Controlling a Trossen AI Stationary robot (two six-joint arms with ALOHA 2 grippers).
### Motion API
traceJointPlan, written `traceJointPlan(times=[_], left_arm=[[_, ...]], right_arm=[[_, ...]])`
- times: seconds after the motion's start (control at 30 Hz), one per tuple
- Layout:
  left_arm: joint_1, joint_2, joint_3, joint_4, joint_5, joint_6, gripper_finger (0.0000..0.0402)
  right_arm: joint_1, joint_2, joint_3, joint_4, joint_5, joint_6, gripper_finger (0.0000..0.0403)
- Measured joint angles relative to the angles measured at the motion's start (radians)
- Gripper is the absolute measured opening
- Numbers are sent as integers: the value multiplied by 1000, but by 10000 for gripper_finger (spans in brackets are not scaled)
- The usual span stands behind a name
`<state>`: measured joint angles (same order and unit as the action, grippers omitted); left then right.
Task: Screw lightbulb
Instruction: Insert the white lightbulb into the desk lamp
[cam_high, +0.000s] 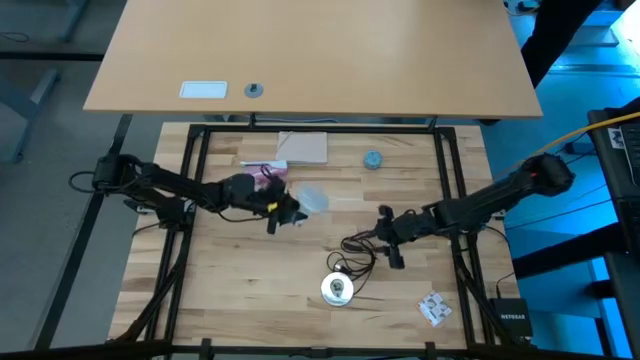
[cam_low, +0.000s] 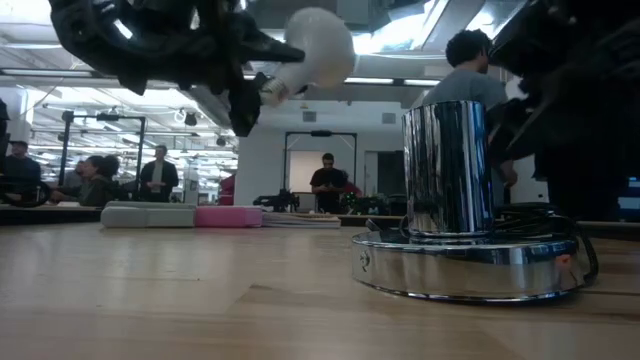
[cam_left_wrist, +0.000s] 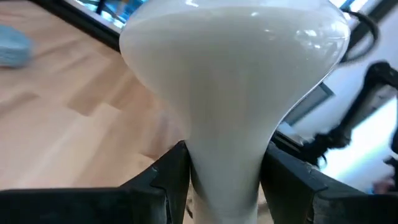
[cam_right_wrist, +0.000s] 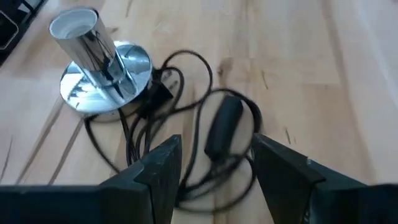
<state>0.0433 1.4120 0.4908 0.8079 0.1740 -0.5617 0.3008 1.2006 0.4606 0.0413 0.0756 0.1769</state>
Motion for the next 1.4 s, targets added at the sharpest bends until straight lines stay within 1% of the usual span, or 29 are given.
traceJointPlan(times=[0.13, 0.2, 0.33, 0.43, 0.6, 0.73, 0.87, 0.93, 1.0, 1.1, 1.23, 1.3, 1.4], left_arm=[[-66, 0, 0, -7, 0, 22, 155], [-98, 0, 0, -7, 0, 43, 155], [-154, 0, 0, -7, 0, 83, 155], [-186, 0, 0, -4, -3, 122, 155], [-210, 0, 0, -2, -58, 156, 155], [-210, 0, 0, -2, -67, 156, 155], [-207, 0, 0, -3, -67, 166, 155], [-207, 0, 0, -3, -70, 176, 155], [-207, 0, 0, -3, -77, 180, 155], [-207, 0, 0, -3, -78, 180, 155], [-207, 0, 0, -3, -78, 178, 155], [-207, 0, 0, -3, -78, 177, 155], [-207, 0, 0, -3, -78, 177, 155]], right_arm=[[1, 102, 1, 113, 7, -2, 198], [1, 151, 1, 128, -3, 0, 198], [1, 242, 2, 150, -57, 18, 198], [1, 297, 4, 166, -53, 30, 198], [0, 357, 5, 236, 91, 33, 198], [0, 369, 4, 283, 260, 35, 198], [0, 369, 4, 327, 453, 28, 198], [-1, 369, 4, 354, 520, 18, 198], [-1, 369, 8, 370, 560, -17, 198], [-1, 369, 35, 372, 588, -69, 198], [0, 342, 85, 364, 598, -231, 198], [0, 311, 121, 320, 599, -311, 198], [0, 251, 189, 136, 618, -365, 198]])
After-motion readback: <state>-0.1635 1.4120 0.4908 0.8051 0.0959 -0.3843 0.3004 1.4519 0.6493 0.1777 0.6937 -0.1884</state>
